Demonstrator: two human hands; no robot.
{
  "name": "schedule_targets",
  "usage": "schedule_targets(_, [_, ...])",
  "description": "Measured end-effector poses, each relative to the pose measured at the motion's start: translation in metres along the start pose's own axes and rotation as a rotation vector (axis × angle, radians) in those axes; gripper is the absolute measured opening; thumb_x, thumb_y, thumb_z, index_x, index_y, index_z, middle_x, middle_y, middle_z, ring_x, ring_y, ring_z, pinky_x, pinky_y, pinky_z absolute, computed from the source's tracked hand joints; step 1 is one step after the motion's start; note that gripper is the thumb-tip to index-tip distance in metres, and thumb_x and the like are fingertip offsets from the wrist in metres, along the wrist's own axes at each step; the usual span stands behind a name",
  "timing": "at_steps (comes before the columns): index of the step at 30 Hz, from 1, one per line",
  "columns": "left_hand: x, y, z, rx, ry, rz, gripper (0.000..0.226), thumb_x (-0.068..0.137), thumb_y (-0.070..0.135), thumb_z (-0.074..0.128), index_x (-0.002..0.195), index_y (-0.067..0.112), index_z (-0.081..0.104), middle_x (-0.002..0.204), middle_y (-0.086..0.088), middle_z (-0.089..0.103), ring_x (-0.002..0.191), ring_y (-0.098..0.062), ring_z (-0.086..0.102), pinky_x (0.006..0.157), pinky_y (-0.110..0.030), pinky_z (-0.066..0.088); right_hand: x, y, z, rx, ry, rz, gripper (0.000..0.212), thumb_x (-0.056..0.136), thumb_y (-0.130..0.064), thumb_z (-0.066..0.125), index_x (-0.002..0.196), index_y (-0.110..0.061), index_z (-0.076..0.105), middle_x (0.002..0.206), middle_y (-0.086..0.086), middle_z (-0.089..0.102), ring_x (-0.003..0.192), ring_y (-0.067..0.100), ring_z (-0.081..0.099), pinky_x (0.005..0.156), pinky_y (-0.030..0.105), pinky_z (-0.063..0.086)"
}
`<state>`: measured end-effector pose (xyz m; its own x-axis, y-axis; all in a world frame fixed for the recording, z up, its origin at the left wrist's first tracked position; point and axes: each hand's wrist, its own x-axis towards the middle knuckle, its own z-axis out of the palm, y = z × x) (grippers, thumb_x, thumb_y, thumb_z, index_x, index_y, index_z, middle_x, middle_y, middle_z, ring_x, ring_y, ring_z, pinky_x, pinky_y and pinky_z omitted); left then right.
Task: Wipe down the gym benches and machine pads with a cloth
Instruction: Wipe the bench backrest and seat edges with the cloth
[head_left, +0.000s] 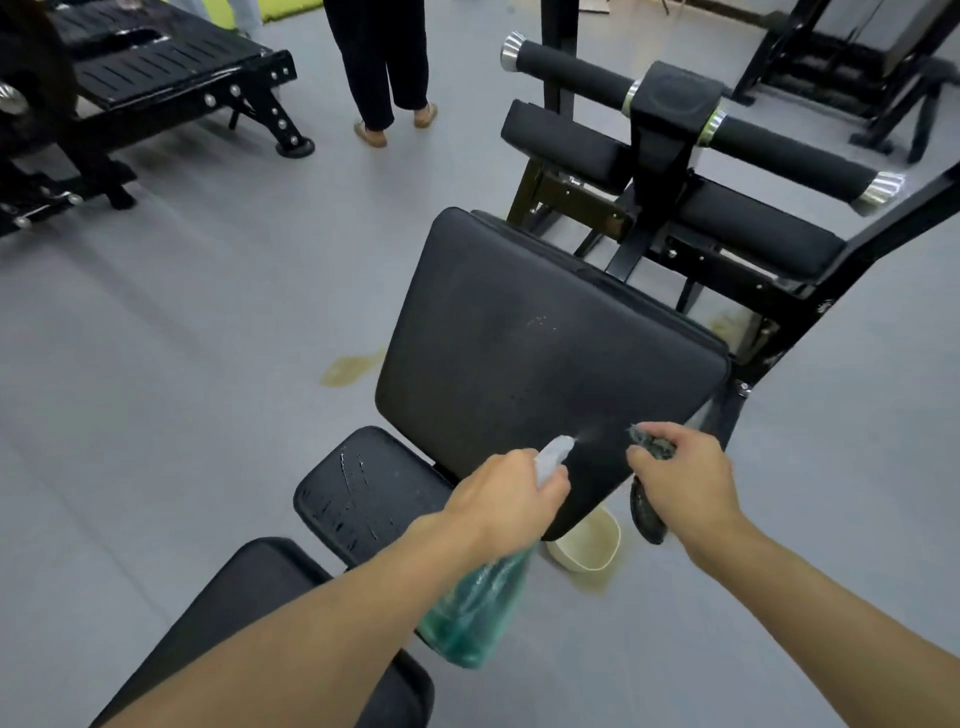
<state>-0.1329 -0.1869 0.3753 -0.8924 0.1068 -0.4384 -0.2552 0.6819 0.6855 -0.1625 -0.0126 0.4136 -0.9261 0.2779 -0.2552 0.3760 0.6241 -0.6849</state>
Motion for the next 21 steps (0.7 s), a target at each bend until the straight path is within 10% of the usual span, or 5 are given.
schedule_targets(9, [-0.014,-0.042,-0.019,0.108,0.181,-0.192,0.031,0.097,0.045,0.036,0.092,0.021,0.054,0.087,-0.003,0.063,0.081,-0.028,0.062,0.070,-0.036,0.046,-0.014,0.014,0.014,0.003,-0.093,0.032,0.029,0.093,-0.012,0.060,0.120,-0.017,0.068,0.105,0.001,0.064,0.094,0.018,0.057,0.084,0.032,0.049])
schedule_targets(14, [-0.015,-0.069,-0.032,0.169,0.269,-0.258,0.045,0.098,0.049,0.029,0.124,0.025,0.056,0.091,0.000,0.063,0.083,-0.024,0.060,0.075,-0.037,0.049,-0.020,0.009,0.028,0.003,-0.129,0.010,0.028,0.093,-0.012,0.060,0.120,-0.017,0.068,0.106,0.000,0.064,0.092,0.015,0.054,0.081,0.027,0.044])
schedule_targets(21, [-0.020,-0.024,0.011,-0.135,0.169,-0.103,0.027,0.101,0.046,0.044,0.101,0.020,0.039,0.103,-0.001,0.046,0.083,-0.021,0.056,0.072,-0.037,0.044,-0.020,0.015,0.021,0.006,-0.158,-0.012,0.027,0.094,-0.015,0.060,0.120,-0.019,0.067,0.099,-0.001,0.060,0.082,0.013,0.056,0.069,0.022,0.045])
